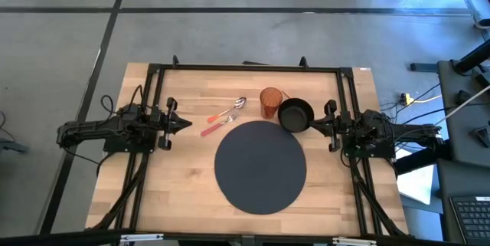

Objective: Pick & Place Utensil

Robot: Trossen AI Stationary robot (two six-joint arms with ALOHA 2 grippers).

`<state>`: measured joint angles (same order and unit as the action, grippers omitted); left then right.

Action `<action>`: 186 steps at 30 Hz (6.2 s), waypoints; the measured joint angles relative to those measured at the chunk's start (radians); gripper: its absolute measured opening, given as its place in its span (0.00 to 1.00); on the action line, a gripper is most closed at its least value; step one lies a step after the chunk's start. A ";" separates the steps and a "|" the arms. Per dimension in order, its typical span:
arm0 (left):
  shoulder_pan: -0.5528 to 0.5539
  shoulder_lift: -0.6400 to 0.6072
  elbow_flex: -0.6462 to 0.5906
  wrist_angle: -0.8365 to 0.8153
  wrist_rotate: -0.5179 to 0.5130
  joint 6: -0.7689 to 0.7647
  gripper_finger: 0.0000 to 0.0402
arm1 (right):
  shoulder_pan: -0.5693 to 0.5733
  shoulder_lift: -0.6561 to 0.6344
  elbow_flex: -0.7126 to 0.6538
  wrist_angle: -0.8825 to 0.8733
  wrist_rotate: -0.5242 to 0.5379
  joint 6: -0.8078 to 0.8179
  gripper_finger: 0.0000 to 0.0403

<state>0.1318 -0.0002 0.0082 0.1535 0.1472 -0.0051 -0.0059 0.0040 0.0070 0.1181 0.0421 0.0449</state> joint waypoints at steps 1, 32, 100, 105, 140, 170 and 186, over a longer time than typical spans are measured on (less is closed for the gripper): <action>0.000 0.000 0.000 0.000 0.000 0.000 0.01 | 0.000 0.000 0.000 0.000 0.000 0.000 0.05; 0.000 0.000 0.000 0.127 -0.050 0.218 0.01 | 0.000 0.000 0.000 0.000 0.000 0.000 0.05; 0.001 0.246 0.000 0.119 -0.493 -0.131 0.01 | 0.000 0.000 0.000 -0.019 0.000 0.000 0.05; 0.001 0.247 0.000 0.138 -0.494 -0.113 0.01 | 0.000 0.000 0.000 -0.019 0.000 0.000 0.05; 0.001 0.247 0.000 0.181 -0.513 -0.064 0.01 | 0.000 0.000 0.000 -0.019 0.000 0.000 0.05; 0.001 0.246 0.000 0.187 -0.568 -0.060 0.01 | 0.000 0.000 0.000 -0.019 0.000 0.000 0.05; 0.001 0.246 0.000 0.188 -0.569 -0.060 0.01 | 0.000 0.000 0.000 -0.019 0.000 0.000 0.05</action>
<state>0.1327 0.2462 0.0082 0.3412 -0.4213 -0.0650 -0.0059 0.0040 0.0071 0.0990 0.0418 0.0448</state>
